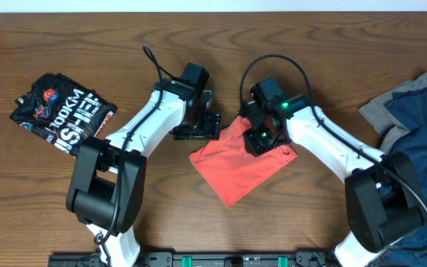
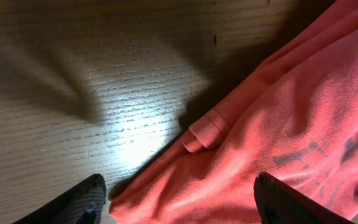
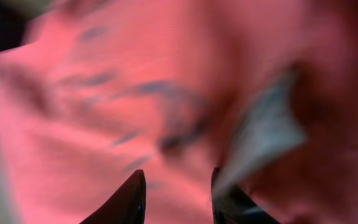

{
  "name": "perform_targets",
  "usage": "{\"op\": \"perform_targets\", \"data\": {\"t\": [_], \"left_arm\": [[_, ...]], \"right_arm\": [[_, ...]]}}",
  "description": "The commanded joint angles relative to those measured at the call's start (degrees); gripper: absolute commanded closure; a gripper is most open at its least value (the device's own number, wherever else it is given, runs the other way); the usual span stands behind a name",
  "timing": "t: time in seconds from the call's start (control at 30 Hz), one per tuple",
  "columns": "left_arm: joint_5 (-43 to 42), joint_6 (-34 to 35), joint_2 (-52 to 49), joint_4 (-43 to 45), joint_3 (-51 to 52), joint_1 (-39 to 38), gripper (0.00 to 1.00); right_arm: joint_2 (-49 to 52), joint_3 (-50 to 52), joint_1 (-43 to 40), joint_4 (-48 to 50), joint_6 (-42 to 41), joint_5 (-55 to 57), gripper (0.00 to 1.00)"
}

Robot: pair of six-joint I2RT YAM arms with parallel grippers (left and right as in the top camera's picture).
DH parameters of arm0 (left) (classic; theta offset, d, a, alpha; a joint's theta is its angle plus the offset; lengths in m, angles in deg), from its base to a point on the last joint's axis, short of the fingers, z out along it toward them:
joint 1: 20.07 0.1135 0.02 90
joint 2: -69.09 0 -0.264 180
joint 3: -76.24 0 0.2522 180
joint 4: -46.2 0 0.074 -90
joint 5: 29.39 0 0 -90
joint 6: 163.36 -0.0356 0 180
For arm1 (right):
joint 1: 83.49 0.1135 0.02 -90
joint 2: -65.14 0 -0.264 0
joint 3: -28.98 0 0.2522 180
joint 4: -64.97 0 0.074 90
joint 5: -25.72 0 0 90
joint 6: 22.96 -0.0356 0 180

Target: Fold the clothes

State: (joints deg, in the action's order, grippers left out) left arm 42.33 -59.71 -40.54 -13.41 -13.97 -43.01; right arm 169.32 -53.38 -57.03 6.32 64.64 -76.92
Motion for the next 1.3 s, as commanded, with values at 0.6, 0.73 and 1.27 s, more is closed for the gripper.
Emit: {"op": "perform_targets", "data": {"t": [0.6, 0.73, 1.27], "left_arm": [[-0.87, -4.24, -1.6, 11.08, 0.48, 0.09, 0.04], [-5.9, -7.65, -3.41, 11.39, 0.48, 0.09, 0.04], [-8.37, -10.38, -6.86, -6.29, 0.48, -0.48, 0.12]], "right_arm": [[-7.04, 0.46, -6.36, -10.4, -13.42, 6.36, 0.69], [-6.99, 3.28, -3.98, -9.03, -14.14, 6.69, 0.68], [-6.56, 18.69, -6.88, 22.34, -14.05, 20.81, 0.61]]}}
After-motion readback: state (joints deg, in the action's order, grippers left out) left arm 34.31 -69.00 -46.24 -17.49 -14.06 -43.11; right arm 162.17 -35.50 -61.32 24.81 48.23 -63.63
